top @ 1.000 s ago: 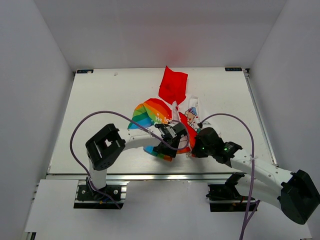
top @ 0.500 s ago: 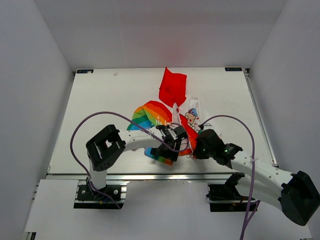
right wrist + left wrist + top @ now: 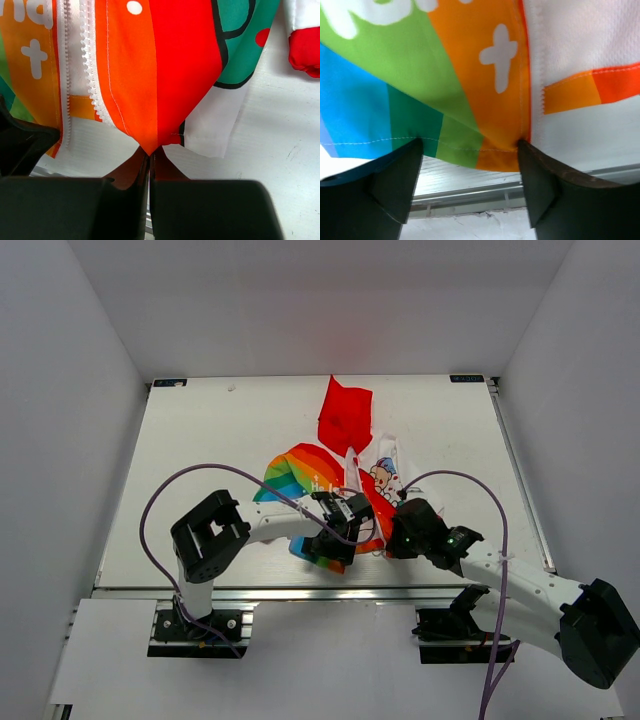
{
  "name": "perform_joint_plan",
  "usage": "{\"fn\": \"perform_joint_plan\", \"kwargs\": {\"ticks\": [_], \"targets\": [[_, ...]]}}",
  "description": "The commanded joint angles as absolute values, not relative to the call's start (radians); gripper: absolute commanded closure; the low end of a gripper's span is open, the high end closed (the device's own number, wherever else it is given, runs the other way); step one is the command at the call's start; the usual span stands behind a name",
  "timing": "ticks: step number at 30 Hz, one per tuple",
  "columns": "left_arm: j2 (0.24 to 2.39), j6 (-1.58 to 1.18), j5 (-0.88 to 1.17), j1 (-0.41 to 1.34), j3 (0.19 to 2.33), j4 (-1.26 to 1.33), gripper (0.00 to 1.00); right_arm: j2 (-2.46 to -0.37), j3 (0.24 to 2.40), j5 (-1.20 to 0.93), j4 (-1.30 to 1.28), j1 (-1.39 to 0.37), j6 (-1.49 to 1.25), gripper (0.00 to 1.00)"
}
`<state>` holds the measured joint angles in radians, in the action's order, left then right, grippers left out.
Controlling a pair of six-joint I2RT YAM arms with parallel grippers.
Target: Zip up the jacket
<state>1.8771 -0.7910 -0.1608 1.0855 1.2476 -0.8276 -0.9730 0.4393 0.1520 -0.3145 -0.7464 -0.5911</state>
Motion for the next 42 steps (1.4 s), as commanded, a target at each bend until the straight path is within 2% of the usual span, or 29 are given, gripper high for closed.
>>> {"fn": "perform_joint_plan", "kwargs": {"ticks": [1,3,8,10,11,12,15,16,18,24,30,31,32,36,37,39,42], "targets": [[1.856,-0.825,-0.133,1.103,1.212,-0.819,0.20,-0.977,0.443,0.173,-0.302,-0.742,-0.594,1.00],[1.903,-0.845,-0.146,1.111,1.215,-0.837,0.25,-0.974,0.446,0.182,-0.308,-0.744,-0.597,1.00],[1.980,-0.902,-0.167,1.123,1.215,-0.913,0.30,-0.962,0.442,0.198,-0.314,-0.744,-0.603,1.00],[1.991,-0.902,-0.170,1.123,1.213,-0.916,0.39,-0.963,0.440,0.201,-0.314,-0.742,-0.604,1.00],[1.994,-0.905,-0.178,1.123,1.216,-0.922,0.44,-0.963,0.442,0.201,-0.314,-0.744,-0.604,1.00],[1.996,-0.905,-0.179,1.123,1.219,-0.931,0.56,-0.963,0.442,0.201,-0.316,-0.742,-0.606,1.00],[1.980,-0.905,-0.189,1.123,1.220,-0.930,0.75,-0.956,0.439,0.204,-0.318,-0.742,-0.614,1.00],[1.977,-0.904,-0.192,1.124,1.220,-0.930,0.88,-0.953,0.436,0.204,-0.318,-0.744,-0.612,1.00],[1.967,-0.902,-0.196,1.124,1.223,-0.930,0.99,-0.945,0.437,0.201,-0.318,-0.744,-0.612,1.00],[1.888,-0.856,-0.187,1.124,1.233,-0.907,1.00,-0.937,0.439,0.189,-0.304,-0.742,-0.601,1.00],[1.692,-0.758,-0.190,1.123,1.224,-0.873,1.00,-0.953,0.463,0.176,-0.276,-0.735,-0.580,1.00],[1.666,-0.752,-0.202,1.123,1.218,-0.870,0.98,-0.957,0.463,0.181,-0.267,-0.730,-0.575,1.00],[1.623,-0.752,-0.209,1.121,1.210,-0.868,0.90,-0.968,0.463,0.187,-0.255,-0.727,-0.572,1.00],[1.569,-0.752,-0.192,1.114,1.163,-0.871,0.87,-1.066,0.488,0.187,-0.210,-0.697,-0.558,1.00],[1.565,-0.755,-0.190,1.114,1.145,-0.874,0.88,-1.086,0.497,0.189,-0.210,-0.690,-0.558,1.00],[1.554,-0.761,-0.186,1.114,1.131,-0.882,1.00,-1.121,0.523,0.170,-0.207,-0.683,-0.545,1.00],[1.511,-0.762,-0.189,1.114,1.100,-0.835,1.00,-1.100,0.522,0.089,-0.155,-0.681,-0.505,1.00]]}}
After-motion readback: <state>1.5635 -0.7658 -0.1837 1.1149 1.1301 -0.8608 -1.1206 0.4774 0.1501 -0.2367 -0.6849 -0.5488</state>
